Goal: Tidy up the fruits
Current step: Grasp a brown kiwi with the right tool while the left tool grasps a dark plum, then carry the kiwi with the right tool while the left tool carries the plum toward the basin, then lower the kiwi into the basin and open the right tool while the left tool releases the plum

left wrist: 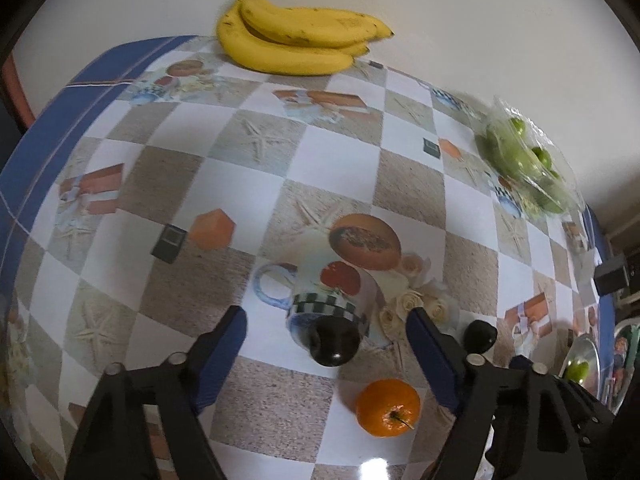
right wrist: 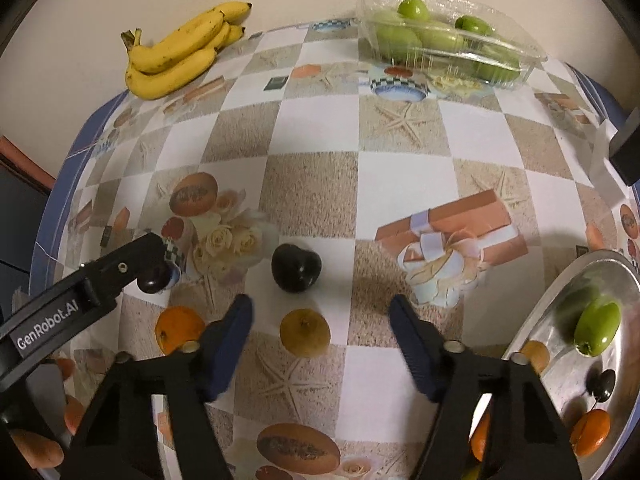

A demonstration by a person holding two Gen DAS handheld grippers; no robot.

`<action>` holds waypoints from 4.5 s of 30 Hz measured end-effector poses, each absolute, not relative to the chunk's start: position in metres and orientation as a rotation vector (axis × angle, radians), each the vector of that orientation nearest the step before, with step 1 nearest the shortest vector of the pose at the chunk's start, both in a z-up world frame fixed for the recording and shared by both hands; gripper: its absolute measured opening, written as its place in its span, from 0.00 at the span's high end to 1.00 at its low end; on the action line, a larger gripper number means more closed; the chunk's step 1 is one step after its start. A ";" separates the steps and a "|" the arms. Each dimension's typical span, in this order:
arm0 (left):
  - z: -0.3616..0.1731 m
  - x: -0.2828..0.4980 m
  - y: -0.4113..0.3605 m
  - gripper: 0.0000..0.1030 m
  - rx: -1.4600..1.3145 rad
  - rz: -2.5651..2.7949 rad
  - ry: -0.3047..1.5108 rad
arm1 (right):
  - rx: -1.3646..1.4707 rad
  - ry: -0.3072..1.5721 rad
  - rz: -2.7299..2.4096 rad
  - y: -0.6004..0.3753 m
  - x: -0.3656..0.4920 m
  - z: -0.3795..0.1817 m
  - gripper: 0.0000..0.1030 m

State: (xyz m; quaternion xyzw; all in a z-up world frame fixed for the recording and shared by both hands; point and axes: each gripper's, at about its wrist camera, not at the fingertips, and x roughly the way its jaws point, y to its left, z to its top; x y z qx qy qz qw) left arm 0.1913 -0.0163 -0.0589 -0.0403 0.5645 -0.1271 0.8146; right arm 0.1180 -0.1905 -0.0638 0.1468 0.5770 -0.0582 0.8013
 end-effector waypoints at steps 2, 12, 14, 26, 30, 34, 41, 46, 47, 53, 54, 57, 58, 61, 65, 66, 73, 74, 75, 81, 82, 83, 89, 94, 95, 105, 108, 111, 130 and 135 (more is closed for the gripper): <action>-0.061 0.191 -0.019 0.26 -0.089 -0.282 1.215 | 0.320 1.253 -0.129 -0.190 0.117 -0.066 0.47; -0.070 0.189 -0.022 0.68 -0.088 -0.300 1.248 | 0.328 1.270 -0.124 -0.189 0.116 -0.066 0.71; -0.070 0.189 -0.021 0.70 -0.094 -0.296 1.246 | 0.342 1.272 -0.119 -0.189 0.115 -0.066 0.73; -0.054 0.185 -0.019 0.71 -0.096 -0.312 1.218 | 0.363 1.244 -0.101 -0.188 0.112 -0.049 0.74; -0.041 0.180 -0.024 0.71 -0.079 -0.321 1.193 | 0.361 1.234 -0.104 -0.188 0.108 -0.040 0.74; -0.027 0.173 -0.028 0.71 -0.058 -0.328 1.167 | 0.365 1.226 -0.105 -0.188 0.102 -0.032 0.74; -0.014 0.158 -0.032 0.71 -0.031 -0.341 1.144 | 0.375 1.211 -0.113 -0.189 0.091 -0.022 0.73; -0.009 0.146 -0.038 0.71 -0.013 -0.349 1.133 | 0.385 1.198 -0.113 -0.190 0.079 -0.015 0.73; -0.009 0.144 -0.038 0.71 -0.010 -0.350 1.134 | 0.385 1.199 -0.115 -0.190 0.076 -0.015 0.73; -0.006 0.129 -0.042 0.71 0.014 -0.357 1.131 | 0.377 1.192 -0.142 -0.195 0.059 -0.008 0.73; -0.003 0.126 -0.042 0.71 0.014 -0.361 1.126 | 0.377 1.189 -0.146 -0.196 0.057 -0.007 0.73; 0.002 0.120 -0.042 0.71 0.007 -0.374 1.116 | 0.373 1.184 -0.153 -0.197 0.049 -0.004 0.73; 0.004 0.118 -0.043 0.71 0.007 -0.378 1.112 | 0.375 1.182 -0.154 -0.198 0.045 -0.003 0.73; 0.010 0.113 -0.046 0.71 0.017 -0.382 1.097 | 0.381 1.172 -0.159 -0.201 0.037 0.001 0.74; 0.013 0.105 -0.051 0.71 0.034 -0.390 1.088 | 0.392 1.154 -0.166 -0.204 0.024 0.007 0.74; 0.012 0.103 -0.053 0.71 0.042 -0.389 1.088 | 0.396 1.150 -0.167 -0.205 0.022 0.008 0.74; 0.016 0.092 -0.067 0.71 0.070 -0.399 1.075 | 0.424 1.120 -0.186 -0.220 0.008 0.014 0.74; 0.017 0.091 -0.070 0.71 0.075 -0.401 1.073 | 0.430 1.119 -0.194 -0.224 0.007 0.014 0.74; 0.017 0.090 -0.073 0.71 0.082 -0.403 1.071 | 0.436 1.119 -0.204 -0.229 0.005 0.014 0.74; 0.017 0.077 -0.099 0.71 0.113 -0.446 1.062 | 0.471 1.122 -0.257 -0.257 -0.005 0.012 0.73; 0.018 0.074 -0.105 0.71 0.121 -0.460 1.059 | 0.481 1.121 -0.265 -0.263 -0.007 0.011 0.73; 0.018 0.071 -0.110 0.71 0.130 -0.470 1.056 | 0.489 1.120 -0.274 -0.268 -0.009 0.011 0.73; 0.017 0.054 -0.141 0.71 0.185 -0.516 1.045 | 0.536 1.111 -0.325 -0.300 -0.023 0.009 0.73; 0.015 0.037 -0.168 0.71 0.221 -0.575 1.040 | 0.567 1.099 -0.376 -0.326 -0.037 0.008 0.73; 0.015 0.035 -0.173 0.71 0.231 -0.583 1.038 | 0.576 1.096 -0.391 -0.332 -0.041 0.007 0.73; 0.000 0.009 -0.228 0.70 0.324 -0.691 1.045 | 0.612 1.069 -0.430 -0.361 -0.050 0.001 0.73; -0.006 0.006 -0.237 0.70 0.342 -0.700 1.046 | 0.606 1.077 -0.433 -0.364 -0.046 -0.004 0.73; -0.013 0.006 -0.245 0.70 0.357 -0.707 1.056 | 0.603 1.090 -0.431 -0.367 -0.043 -0.009 0.73; -0.034 0.013 -0.258 0.70 0.371 -0.701 1.089 | 0.616 1.147 -0.403 -0.366 -0.030 -0.029 0.73; -0.037 0.015 -0.259 0.70 0.372 -0.699 1.095 | 0.614 1.162 -0.402 -0.364 -0.029 -0.031 0.73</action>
